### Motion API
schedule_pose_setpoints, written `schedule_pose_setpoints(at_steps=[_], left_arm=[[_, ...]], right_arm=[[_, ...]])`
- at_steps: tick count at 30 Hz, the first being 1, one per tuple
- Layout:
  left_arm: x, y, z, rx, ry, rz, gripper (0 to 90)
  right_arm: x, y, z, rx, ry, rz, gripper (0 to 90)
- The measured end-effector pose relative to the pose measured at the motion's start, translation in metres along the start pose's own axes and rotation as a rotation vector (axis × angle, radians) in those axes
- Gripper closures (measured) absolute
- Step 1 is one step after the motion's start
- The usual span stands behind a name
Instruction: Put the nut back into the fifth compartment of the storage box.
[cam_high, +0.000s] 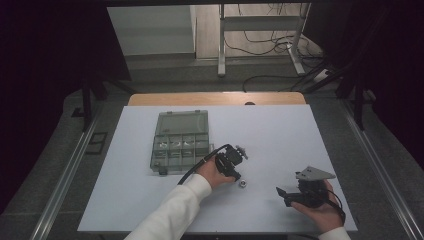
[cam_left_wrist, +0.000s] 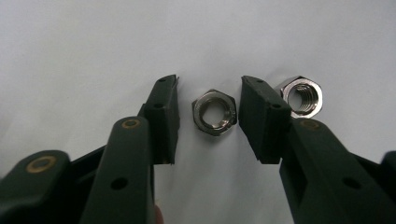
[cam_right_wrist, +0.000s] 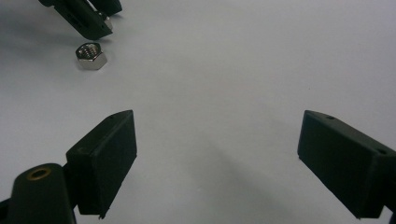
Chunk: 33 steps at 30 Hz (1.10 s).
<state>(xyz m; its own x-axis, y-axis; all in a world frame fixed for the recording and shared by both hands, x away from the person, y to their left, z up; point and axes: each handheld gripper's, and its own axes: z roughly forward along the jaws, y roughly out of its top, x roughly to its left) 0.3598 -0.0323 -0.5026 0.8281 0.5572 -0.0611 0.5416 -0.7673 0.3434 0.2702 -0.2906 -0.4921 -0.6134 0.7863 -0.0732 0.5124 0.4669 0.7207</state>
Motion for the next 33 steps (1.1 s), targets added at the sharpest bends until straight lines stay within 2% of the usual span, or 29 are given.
schedule_pose_setpoints(at_steps=[7, 19, 30, 33], left_arm=[[-0.002, 0.001, 0.000, 0.004, -0.001, 0.010, 69.1], [-0.004, -0.001, -0.004, 0.007, 0.003, 0.047, 69.9], [0.007, -0.012, -0.031, -0.023, 0.011, 0.043, 69.9], [0.008, -0.015, -0.037, -0.041, 0.002, 0.034, 69.9]], right_arm=[[0.000, 0.000, 0.000, 0.000, 0.001, -0.002, 12.1], [0.000, 0.001, -0.001, -0.009, 0.002, 0.002, 12.1], [0.000, 0.001, -0.002, -0.007, -0.004, 0.001, 12.1], [0.000, 0.001, -0.001, -0.007, -0.004, -0.001, 12.2]])
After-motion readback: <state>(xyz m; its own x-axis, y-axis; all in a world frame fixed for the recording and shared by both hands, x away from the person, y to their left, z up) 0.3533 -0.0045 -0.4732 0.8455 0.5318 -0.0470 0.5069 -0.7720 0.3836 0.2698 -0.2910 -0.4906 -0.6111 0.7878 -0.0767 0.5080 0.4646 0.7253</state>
